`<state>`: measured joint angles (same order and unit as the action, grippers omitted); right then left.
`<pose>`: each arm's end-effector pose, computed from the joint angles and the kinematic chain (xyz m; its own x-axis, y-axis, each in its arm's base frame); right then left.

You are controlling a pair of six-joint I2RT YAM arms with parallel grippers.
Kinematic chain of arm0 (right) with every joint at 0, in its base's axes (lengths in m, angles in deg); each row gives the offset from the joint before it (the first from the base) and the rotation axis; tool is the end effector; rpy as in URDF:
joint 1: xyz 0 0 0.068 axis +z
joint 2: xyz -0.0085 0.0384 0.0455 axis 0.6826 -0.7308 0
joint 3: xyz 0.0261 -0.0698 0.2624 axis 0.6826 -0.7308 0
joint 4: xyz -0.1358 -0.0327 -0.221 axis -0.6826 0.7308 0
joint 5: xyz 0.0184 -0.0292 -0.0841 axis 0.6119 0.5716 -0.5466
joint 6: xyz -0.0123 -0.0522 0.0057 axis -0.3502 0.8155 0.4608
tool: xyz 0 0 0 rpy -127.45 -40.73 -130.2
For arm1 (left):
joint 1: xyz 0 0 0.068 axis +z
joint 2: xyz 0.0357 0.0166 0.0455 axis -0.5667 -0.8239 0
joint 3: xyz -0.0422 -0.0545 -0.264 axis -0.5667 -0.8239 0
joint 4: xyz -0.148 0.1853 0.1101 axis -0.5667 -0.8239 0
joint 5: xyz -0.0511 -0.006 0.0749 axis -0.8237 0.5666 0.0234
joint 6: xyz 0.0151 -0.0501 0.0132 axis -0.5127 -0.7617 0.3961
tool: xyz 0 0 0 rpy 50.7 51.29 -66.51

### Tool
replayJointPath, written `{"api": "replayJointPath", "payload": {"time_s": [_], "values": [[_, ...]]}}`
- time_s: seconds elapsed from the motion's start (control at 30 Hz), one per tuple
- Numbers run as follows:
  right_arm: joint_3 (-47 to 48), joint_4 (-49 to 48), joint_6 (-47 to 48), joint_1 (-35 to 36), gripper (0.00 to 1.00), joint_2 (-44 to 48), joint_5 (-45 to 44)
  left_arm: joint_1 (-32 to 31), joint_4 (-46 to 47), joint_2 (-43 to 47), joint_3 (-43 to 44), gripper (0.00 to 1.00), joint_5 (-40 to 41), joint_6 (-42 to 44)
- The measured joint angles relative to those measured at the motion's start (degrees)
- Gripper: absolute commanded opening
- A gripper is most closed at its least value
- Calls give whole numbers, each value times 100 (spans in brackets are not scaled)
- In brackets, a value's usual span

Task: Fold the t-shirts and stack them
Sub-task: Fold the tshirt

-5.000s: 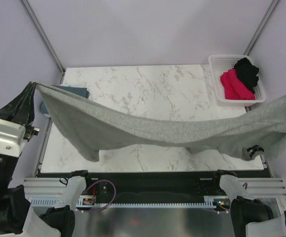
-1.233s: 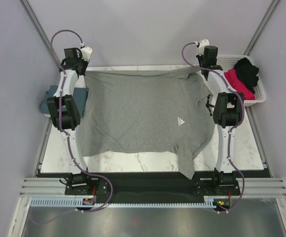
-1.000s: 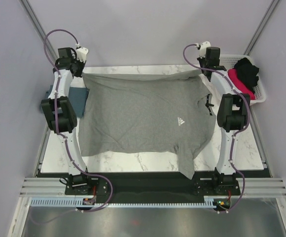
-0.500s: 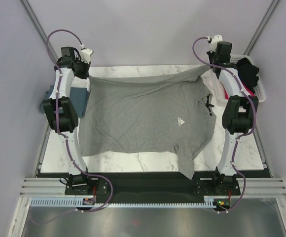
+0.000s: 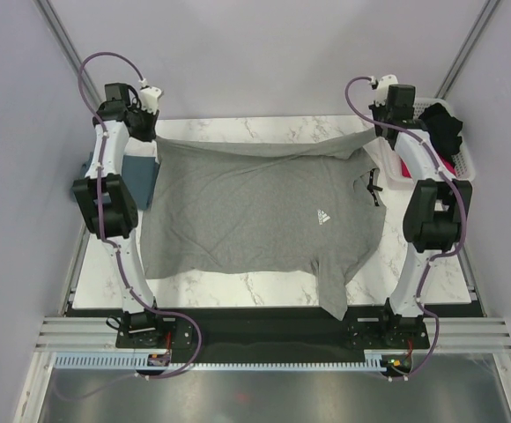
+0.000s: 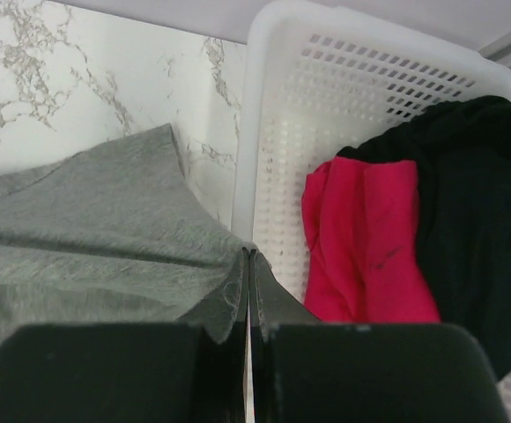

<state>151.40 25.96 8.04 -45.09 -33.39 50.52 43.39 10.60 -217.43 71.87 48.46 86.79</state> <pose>0.4860 -0.0212 0.2883 -0.5301 -0.2778 -0.8011 -0.0332 0.9509 -0.3078 0.5031 0.0672 0.2803 -0.5849 0.3903 -0.7111 0.4155 0.8970 0.1506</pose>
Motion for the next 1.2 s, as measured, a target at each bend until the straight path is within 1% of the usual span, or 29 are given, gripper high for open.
{"api": "replayJointPath", "payload": {"time_s": [0.27, 0.7, 0.93, 1.2], "values": [[-713, 74, -96, -4, 0, 938, 68, 140, -55, 463, -507, 2, -146, -44], [-1956, 374, -260, -7, 0, 1993, 310, 236, -127, 1405, -1947, 2, -415, -61], [-2479, 542, -365, -7, 0, 2522, 433, 330, -203, 1556, -2404, 2, -459, -61], [-2732, 704, -455, -7, 0, 2835, 540, 466, -205, 1591, -2887, 2, -474, -61]]}}
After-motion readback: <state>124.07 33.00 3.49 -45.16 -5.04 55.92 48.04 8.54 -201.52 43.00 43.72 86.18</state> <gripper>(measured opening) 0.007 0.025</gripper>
